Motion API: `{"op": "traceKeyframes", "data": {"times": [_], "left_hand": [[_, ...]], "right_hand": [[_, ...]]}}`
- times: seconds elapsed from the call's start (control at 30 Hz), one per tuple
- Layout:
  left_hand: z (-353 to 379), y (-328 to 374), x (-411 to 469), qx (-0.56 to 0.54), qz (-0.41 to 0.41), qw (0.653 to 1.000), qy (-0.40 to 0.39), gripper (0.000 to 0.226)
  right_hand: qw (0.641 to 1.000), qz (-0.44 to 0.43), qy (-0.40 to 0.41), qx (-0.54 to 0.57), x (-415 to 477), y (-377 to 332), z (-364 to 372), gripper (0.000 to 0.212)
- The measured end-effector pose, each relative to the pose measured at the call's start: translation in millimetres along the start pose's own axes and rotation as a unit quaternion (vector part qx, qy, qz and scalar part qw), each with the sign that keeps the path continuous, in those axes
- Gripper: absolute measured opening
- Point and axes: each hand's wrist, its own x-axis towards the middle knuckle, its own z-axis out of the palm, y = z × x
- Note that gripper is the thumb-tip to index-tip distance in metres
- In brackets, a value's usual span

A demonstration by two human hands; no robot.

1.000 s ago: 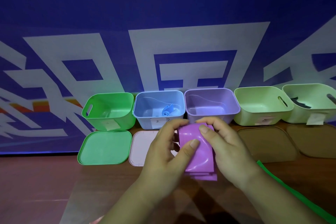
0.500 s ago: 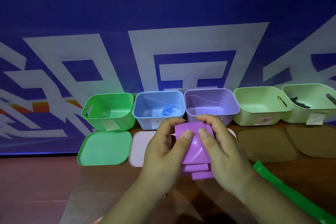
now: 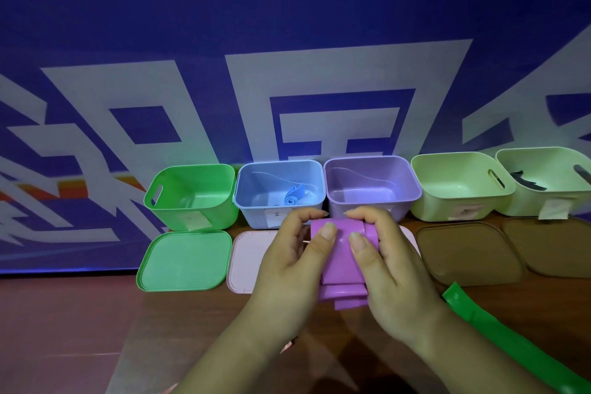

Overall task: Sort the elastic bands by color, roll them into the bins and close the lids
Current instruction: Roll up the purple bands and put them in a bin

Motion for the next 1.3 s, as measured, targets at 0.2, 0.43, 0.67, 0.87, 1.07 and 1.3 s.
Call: {"op": "traceKeyframes", "data": {"times": [0.2,0.43,0.67,0.87,1.07,1.3], "left_hand": [[-2.5,-1.6,-6.5,0.069,0.022,0.996,-0.047,0.029],[-2.3,-3.1,-8.0,0.206,0.106,0.973,0.01,0.024],[-4.5,-9.0,-4.8,0.276,0.128,0.952,0.037,0.025],[3.9,-3.4,-5.5,0.157,0.074,0.984,0.038,0.012],[9.0,-1.7,0.6,0.078,0.012,0.996,0.045,0.017],[10.0,-4.4,-2.6,0.115,0.024,0.993,0.029,0.026]], "right_hand": [[0.999,0.032,0.011,0.026,2.3,0.3,0.4,0.032],[0.968,0.163,0.0,0.192,6.1,-9.0,-0.1,0.012],[0.961,0.189,-0.005,0.202,9.5,-13.7,0.5,0.017],[0.997,0.071,0.011,0.036,5.3,-10.5,0.0,0.022],[0.996,-0.053,0.036,-0.061,-1.2,-5.0,3.2,0.032],[0.998,-0.027,0.046,-0.045,3.6,-1.9,3.0,0.022]]}}
